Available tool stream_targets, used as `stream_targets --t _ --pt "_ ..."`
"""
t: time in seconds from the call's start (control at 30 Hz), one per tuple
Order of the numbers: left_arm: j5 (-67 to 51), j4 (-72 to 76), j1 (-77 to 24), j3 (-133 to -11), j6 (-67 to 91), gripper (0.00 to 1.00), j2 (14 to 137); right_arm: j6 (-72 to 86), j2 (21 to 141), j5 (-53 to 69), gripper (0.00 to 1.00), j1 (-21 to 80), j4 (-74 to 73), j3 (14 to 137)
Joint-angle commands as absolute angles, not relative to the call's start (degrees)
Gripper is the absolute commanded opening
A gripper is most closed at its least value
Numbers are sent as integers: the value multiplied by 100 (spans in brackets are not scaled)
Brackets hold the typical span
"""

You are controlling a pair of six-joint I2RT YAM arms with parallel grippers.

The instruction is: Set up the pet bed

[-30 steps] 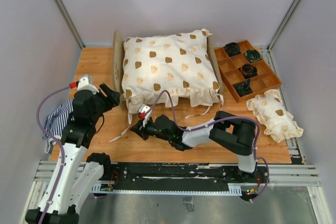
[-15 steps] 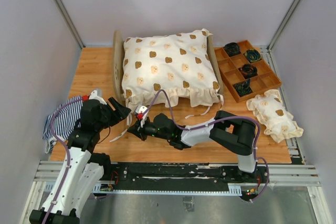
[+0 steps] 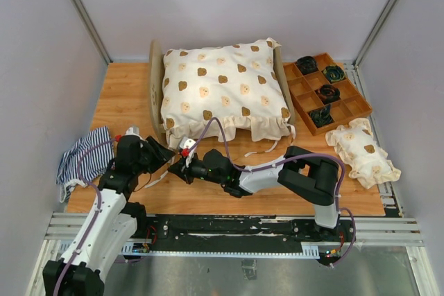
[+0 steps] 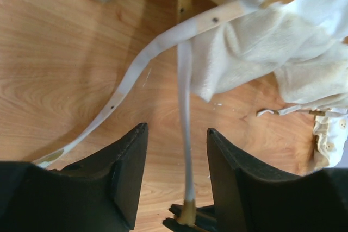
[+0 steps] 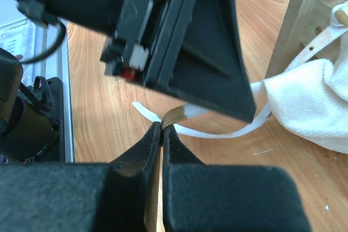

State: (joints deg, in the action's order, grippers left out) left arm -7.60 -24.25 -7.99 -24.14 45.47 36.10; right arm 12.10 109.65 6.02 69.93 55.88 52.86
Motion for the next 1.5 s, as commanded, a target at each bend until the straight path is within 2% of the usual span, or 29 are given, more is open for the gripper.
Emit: stream_targets --t 0.0,0.07,0.13,0.17,0.33,0.4,0.57,0.7,0.87,0.97,1.33,1.47 --pt "-1188 -1788 -767 -2097 4966 44 3669 1035 10916 537 0 6937 5803 5456" --pt "-1137 -1733 -769 -2074 4934 28 3701 988 10975 575 0 6927 5776 5475" --pt "-871 -1735 -770 -2120 4868 4 3732 828 11007 662 0 6917 5776 5439" --pt "-744 -1727 -765 -2142 4851 1 3751 683 11012 757 3 6917 5779 5398" --pt "-453 -1559 -765 -2402 4686 0 4142 -479 11003 1733 36 6917 5810 5109" --pt "-459 -1507 -765 -2591 4619 0 4353 -946 11076 1856 38 6918 5719 5115" --pt "-599 -1353 -765 -2959 4536 0 4795 -1326 11501 1276 30 6921 5593 5531" --pt "-754 -1453 -748 -3250 4305 0 4927 -1293 12095 700 25 6942 6174 5776" --pt "-1055 -1497 -725 -3386 4329 0 4961 -1691 12664 89 10 6976 7192 5919" --pt "-1201 -1496 -712 -3393 4402 0 4945 -2004 12852 22 1 6996 7151 6191" --pt "-1153 -1473 -703 -3446 4397 0 4960 -2285 13333 234 0 7044 5775 7259" --pt "-1100 -1518 -699 -3524 4326 0 4985 -2386 13300 333 0 7096 5714 7011"
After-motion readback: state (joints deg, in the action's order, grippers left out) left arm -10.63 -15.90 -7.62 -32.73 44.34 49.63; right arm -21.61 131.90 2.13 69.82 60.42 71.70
